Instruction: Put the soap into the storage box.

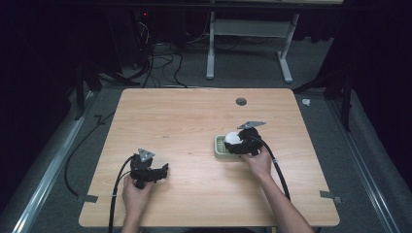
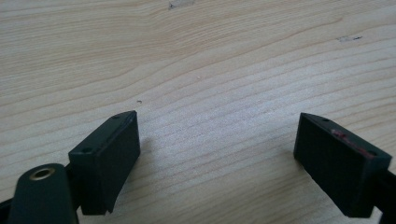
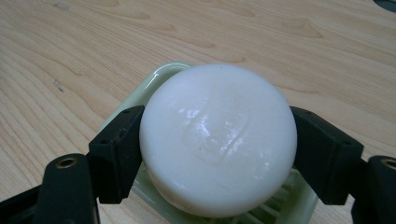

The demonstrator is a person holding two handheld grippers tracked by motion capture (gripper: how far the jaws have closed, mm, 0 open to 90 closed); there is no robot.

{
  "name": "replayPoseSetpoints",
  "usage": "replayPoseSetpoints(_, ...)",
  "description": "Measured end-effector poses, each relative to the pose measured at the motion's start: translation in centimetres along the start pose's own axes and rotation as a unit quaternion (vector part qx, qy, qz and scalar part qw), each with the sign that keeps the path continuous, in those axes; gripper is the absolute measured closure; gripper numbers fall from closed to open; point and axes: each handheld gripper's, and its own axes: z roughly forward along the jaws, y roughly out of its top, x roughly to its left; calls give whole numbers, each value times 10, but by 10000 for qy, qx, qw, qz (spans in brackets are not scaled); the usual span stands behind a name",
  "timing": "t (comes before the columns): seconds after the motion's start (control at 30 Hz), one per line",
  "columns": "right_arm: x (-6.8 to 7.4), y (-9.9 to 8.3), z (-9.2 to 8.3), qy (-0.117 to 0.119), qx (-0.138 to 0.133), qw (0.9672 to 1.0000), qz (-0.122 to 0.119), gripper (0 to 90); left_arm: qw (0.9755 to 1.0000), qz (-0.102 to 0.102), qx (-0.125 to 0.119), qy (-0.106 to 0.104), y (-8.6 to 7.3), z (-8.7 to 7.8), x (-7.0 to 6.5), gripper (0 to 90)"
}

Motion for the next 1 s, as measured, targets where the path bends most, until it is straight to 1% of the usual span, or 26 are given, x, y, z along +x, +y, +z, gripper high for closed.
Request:
replayPoseSetpoints(0.1,0,-1,3,24,43,10000,0,246,10000,-2,-9,-3,0,0,0,150)
replayPoseSetpoints(0.23,0,-2,6,-14,90,10000,3,245,10000,-1,-8,-2,0,0,0,150)
replayPoseSetpoints(0.33,1,-3,8,-88,114,9999,-50,245,10000,-1,-8,-3,0,0,0,150)
replayPoseSetpoints(0.4,1,-4,8,-92,124,9999,-59,245,10000,-2,-9,-3,0,0,0,150)
replayPoseSetpoints(0.53,1,-5,9,-129,119,9998,-83,243,10000,-2,-8,-3,0,0,0,150)
replayPoseSetpoints(0.63,2,-4,7,-154,33,9998,-105,245,10000,-2,-8,-3,0,0,0,150)
replayPoseSetpoints(0.73,2,-3,6,-115,20,9999,-112,241,10000,0,-8,-3,0,0,0,150)
replayPoseSetpoints(0.77,1,-3,6,-73,22,9999,-66,238,10000,-1,-8,-3,0,0,0,150)
replayPoseSetpoints(0.87,-1,-4,4,-18,-63,10000,6,221,10000,-12,-18,-1,0,0,0,149)
replayPoseSetpoints(1.0,-3,-3,0,61,-174,9998,44,197,10000,-11,-17,-1,0,0,0,150)
